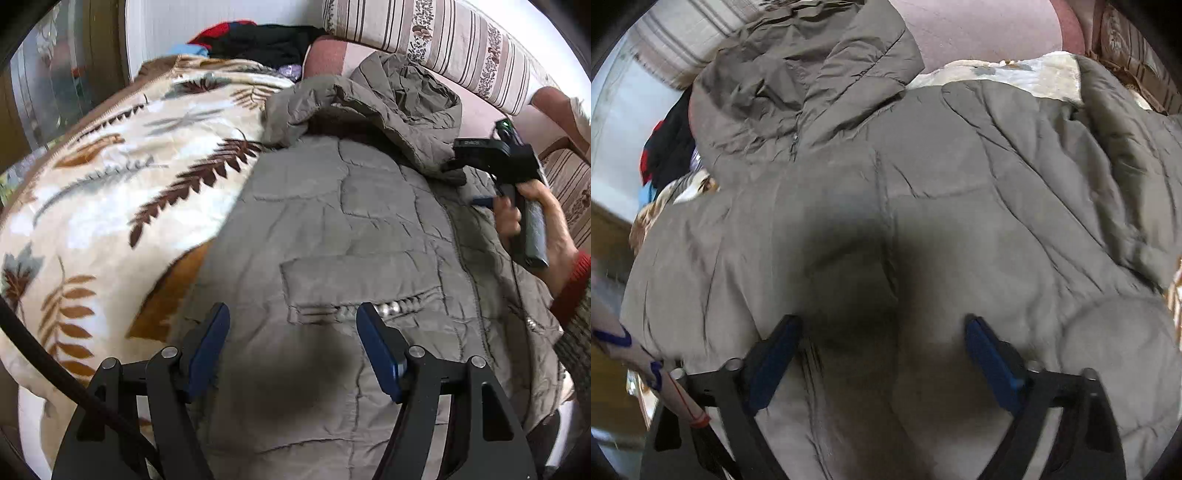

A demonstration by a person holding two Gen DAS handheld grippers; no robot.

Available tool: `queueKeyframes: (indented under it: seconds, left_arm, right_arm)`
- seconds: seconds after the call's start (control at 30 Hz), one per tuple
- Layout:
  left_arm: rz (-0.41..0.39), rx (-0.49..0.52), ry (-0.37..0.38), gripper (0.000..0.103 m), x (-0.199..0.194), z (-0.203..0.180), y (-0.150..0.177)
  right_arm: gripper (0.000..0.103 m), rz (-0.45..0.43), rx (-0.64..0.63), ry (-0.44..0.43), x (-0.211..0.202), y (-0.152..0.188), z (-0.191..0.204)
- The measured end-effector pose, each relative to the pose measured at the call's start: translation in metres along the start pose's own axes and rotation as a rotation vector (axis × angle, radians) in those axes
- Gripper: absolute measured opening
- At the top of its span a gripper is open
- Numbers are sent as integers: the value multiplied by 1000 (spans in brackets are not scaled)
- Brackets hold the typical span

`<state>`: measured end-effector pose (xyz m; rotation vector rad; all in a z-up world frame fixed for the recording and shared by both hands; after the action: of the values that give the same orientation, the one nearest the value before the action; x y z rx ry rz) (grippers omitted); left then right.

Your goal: Fold large clothes

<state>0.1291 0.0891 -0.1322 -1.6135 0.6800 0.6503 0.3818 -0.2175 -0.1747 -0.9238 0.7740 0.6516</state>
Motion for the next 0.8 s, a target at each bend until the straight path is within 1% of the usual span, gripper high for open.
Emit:
queueKeyframes:
  seconds: [0.03, 0.07, 0.1, 0.13, 0.23, 0.33, 0.4, 0.5, 0.57, 0.6, 0.7, 0.73, 0.77, 0.8]
  left_arm:
    - [5, -5, 4, 70, 1, -1, 0]
    - [7, -6, 8, 70, 1, -2, -1]
    - [5, -5, 11, 70, 1, -4, -1]
    - [-1, 0, 8, 70, 1, -6, -2]
    - [-6, 31, -20, 70, 4, -10, -1]
    - [-1, 48, -42, 70, 5, -13, 4]
    - [4, 59, -43, 70, 2, -17, 7]
    - [3, 74, -33, 70, -11, -28, 7]
    - [-8, 79, -16, 70, -24, -36, 3]
    - [-18, 86, -10, 70, -33, -41, 1]
    - [-55, 117, 0, 70, -54, -56, -5]
    - [-68, 132, 0, 71, -60, -62, -7]
    - [-77, 145, 0, 74, -65, -68, -8]
    - [-88, 160, 3, 74, -70, -75, -9]
  right_arm:
    - [44, 18, -9, -35, 1, -2, 6]
    - [31, 21, -18, -40, -1, -5, 8]
    - [27, 5, -34, -41, -6, -8, 8]
    - [19, -4, -53, -31, -11, -10, 7]
    - [18, -52, -95, 59, -28, -19, -10]
    - [17, -88, -109, 154, -42, -25, -40]
    - [17, -73, -93, 168, -38, -29, -55]
    - [17, -31, -56, 152, -27, -30, -69]
    - [23, -14, -40, 142, -22, -26, -73]
    - [24, -27, -19, 128, -26, -25, -76]
    - [34, -56, -1, 69, -54, -18, -85]
    - [40, -85, -16, 53, -68, -16, -87]
    - [48, -115, -33, 46, -82, -15, -91]
    - [52, -155, -50, 44, -99, -14, -98]
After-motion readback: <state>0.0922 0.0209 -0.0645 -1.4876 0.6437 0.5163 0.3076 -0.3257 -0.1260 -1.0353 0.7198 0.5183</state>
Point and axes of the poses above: each gripper's, at about its wrist camera, not at the fingertips, and x roughly the way its jaws point, z to its left, y to its underside, the point moved 5 cm from there along x, roughly the way its jaws point, and after that the axes turned 8 degrees about -z, right-handed, at the moved point
